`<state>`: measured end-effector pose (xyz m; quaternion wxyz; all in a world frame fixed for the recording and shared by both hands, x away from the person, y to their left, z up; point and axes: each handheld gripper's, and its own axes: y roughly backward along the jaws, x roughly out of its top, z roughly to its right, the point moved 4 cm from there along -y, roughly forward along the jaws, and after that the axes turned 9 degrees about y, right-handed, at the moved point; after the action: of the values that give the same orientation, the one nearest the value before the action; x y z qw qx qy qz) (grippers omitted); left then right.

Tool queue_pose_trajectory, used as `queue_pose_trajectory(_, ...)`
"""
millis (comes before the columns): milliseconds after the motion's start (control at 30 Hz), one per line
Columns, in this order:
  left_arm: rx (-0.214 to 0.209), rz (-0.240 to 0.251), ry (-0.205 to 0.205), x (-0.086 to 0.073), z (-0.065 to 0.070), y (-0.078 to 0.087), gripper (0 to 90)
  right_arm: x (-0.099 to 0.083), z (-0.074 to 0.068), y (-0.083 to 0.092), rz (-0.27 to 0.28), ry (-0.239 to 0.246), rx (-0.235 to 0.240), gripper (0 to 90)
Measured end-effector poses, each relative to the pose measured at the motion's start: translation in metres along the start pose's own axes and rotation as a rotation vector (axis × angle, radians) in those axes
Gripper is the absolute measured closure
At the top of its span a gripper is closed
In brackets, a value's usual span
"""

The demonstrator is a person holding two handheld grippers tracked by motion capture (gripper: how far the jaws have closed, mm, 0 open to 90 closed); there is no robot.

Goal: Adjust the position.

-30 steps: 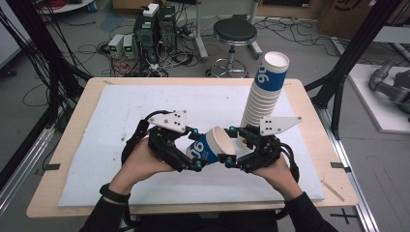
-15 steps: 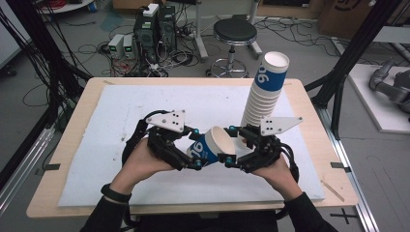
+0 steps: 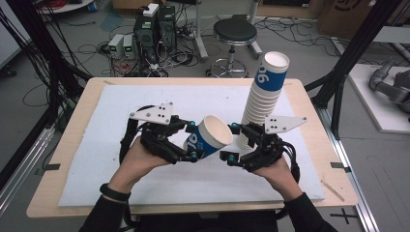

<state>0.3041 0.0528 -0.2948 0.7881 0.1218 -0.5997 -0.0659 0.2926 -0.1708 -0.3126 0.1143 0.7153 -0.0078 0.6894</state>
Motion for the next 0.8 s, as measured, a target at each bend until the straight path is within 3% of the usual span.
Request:
queue_pose_trajectory(167,-0.014,0.060,-0.019,0.001,0.003,-0.004,27.9,0.003,-0.001,0.000,0.046,-0.020,0.007,15.8)
queue_pose_trajectory(333,-0.025,0.060,-0.030,-0.001,0.005,-0.012,27.8,0.005,-0.001,0.002,0.076,-0.037,0.013,15.8)
queue_pose_trajectory(400,-0.037,0.085,-0.038,-0.002,0.007,-0.019,27.8,0.005,-0.002,0.002,0.081,-0.035,0.021,15.8)
queue_pose_trajectory(567,-0.037,0.054,-0.036,-0.007,0.005,-0.028,27.7,0.007,-0.005,0.003,0.107,-0.025,0.022,17.5)
queue_pose_trajectory(800,-0.051,0.057,-0.031,-0.007,0.006,-0.028,27.8,0.008,-0.004,0.005,0.107,-0.021,0.036,21.8)
